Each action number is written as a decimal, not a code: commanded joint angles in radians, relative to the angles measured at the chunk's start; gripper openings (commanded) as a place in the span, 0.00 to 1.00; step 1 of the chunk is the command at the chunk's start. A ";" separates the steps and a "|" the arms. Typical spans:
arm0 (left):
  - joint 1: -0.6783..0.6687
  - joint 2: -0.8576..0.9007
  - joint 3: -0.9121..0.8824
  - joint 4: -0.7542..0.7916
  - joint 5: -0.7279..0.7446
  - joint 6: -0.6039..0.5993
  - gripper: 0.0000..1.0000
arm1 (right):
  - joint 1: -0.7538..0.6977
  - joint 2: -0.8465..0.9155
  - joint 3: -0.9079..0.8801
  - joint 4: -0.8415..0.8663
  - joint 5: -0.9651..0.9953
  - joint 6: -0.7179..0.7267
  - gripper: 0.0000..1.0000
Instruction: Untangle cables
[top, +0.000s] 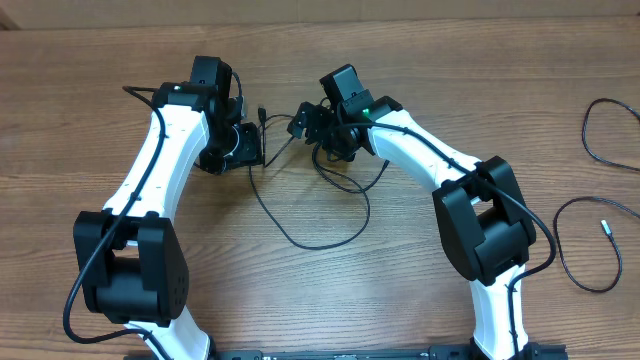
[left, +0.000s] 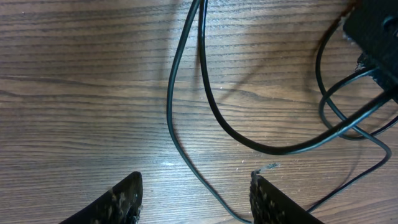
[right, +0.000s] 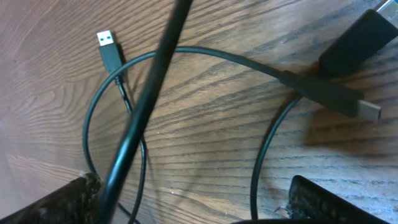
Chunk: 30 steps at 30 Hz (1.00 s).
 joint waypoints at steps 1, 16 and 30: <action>-0.004 0.013 0.001 -0.003 -0.009 0.008 0.55 | 0.001 0.003 0.001 0.003 0.017 0.013 0.88; -0.004 0.013 0.001 -0.011 -0.009 0.008 0.55 | 0.019 0.028 -0.011 -0.012 0.017 -0.035 0.27; -0.004 0.013 0.001 -0.015 -0.009 0.008 0.55 | -0.046 -0.078 0.003 -0.123 -0.006 -0.311 0.04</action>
